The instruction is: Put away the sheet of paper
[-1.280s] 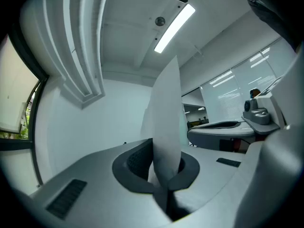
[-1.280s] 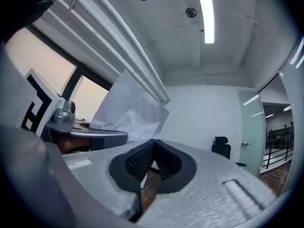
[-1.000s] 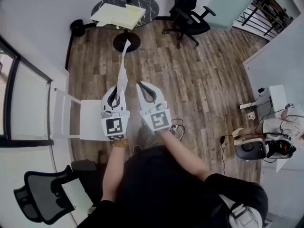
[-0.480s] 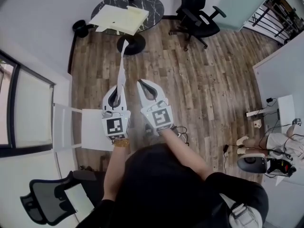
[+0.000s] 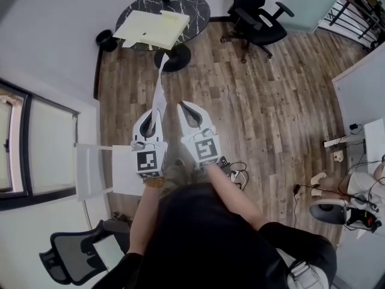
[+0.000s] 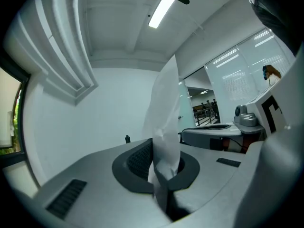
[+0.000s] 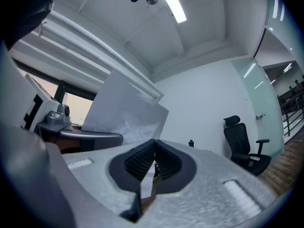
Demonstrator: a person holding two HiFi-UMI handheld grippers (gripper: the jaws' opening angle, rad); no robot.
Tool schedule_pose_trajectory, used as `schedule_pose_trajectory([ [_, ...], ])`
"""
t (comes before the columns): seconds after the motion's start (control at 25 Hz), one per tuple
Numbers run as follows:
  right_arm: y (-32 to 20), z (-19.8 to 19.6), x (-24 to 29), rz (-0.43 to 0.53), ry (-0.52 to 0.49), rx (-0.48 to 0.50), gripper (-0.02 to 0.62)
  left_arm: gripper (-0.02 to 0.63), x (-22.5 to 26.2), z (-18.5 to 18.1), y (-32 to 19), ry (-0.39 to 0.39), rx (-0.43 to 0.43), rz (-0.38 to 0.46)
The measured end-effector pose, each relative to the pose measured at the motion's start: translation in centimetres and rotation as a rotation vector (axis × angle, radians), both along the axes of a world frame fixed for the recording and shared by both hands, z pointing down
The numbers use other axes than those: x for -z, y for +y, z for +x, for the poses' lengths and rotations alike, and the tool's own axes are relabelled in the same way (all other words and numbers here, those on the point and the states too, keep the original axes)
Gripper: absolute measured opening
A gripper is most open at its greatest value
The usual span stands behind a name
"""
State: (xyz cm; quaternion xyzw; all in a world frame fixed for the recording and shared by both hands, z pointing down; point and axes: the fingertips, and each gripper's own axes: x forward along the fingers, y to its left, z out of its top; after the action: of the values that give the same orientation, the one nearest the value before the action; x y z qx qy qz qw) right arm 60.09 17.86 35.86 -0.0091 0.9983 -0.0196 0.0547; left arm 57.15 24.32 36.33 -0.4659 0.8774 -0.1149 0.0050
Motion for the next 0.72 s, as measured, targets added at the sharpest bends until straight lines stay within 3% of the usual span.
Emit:
schedule_pose_trajectory([
  [0.24,-1.3,-2.5,-1.1,0.005,0.038,-0.012,-0.002,0.009,-1.2,-2.6,-1.5,0.037,-0.007,0.010],
  [0.72,-5.6,-13.6,-1.4,0.098,0.094,-0.079,-0.002,0.009,-1.8,-14.7,-6.7,0.099,-0.080,0.086],
])
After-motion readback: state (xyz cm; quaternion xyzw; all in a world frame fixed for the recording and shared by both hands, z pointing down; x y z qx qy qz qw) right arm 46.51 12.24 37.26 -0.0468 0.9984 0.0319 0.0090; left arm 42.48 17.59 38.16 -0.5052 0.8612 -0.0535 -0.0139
